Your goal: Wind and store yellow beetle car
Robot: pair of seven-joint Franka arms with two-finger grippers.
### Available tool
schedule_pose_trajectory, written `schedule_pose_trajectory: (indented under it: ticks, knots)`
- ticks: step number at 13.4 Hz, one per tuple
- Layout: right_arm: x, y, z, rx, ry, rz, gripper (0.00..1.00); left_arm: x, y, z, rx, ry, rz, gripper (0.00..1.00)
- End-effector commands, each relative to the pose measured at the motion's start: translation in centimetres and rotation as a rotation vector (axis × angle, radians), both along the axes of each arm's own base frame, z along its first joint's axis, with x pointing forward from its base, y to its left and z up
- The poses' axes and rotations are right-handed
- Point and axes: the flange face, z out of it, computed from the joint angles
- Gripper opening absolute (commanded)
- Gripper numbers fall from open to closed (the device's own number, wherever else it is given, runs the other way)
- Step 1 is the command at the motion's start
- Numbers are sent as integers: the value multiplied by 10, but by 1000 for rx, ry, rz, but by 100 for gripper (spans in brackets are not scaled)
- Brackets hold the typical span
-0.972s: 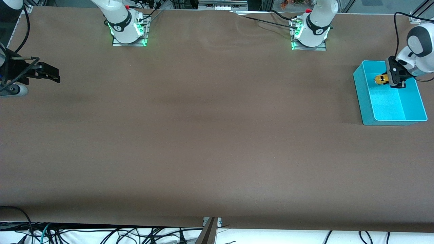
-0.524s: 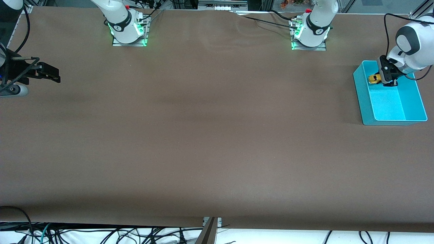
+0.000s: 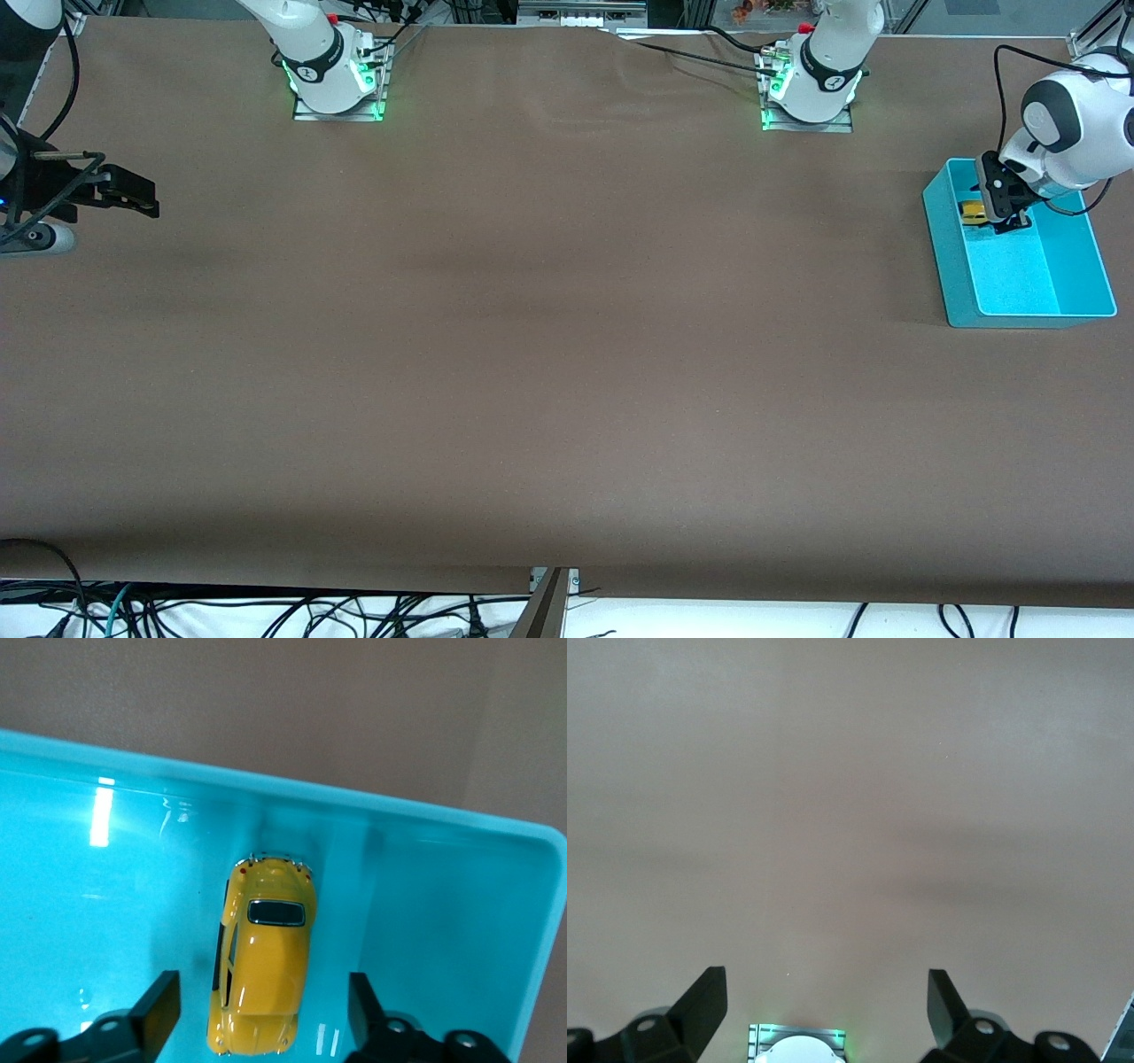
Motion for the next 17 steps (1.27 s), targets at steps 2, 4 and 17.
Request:
schedule_pose_trajectory:
  ticks: [2,4,17]
  knots:
    - [0,0,4,11,-4,-7,100,7,7,16,31,-32,-9,100]
    - [0,-1,4,12,-4,-9,100,28,2,56,69,-108,-10,100]
    - [0,-3,4,11,-3,-12,100,174,-133,265,66,-213,538,100]
